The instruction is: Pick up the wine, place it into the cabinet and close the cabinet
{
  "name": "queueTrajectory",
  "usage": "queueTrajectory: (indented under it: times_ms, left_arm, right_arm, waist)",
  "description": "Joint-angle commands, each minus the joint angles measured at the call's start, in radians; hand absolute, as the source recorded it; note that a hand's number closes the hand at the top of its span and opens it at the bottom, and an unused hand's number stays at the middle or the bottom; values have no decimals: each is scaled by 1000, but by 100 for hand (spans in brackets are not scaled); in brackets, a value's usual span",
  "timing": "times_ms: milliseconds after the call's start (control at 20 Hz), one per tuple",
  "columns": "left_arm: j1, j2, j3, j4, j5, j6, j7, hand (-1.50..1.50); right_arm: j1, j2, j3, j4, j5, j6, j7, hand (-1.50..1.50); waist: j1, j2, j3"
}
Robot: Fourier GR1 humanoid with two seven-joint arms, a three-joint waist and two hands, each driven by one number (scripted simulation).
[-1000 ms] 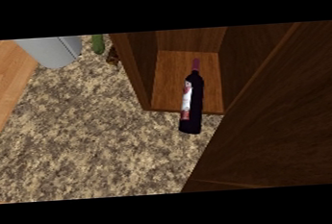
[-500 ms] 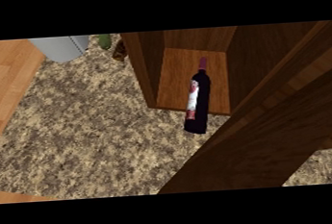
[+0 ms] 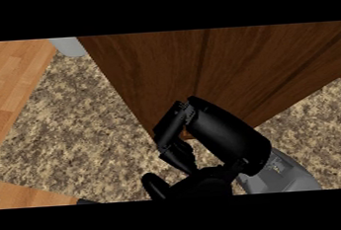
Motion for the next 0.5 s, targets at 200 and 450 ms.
queueTrajectory:
  times_ms: [200,450]
  left_arm:
    - [-42,-11,-11,8,0,-6,15,150]
    - [-74,-7,-9,8,-9,-8,23,150]
  right_arm:
    - [-334,13,-93,326,66,-151,2,150]
    - [-488,13,-172,526,31,-188,-25,150]
  waist:
    - [30,16,2]
    - [34,28,6]
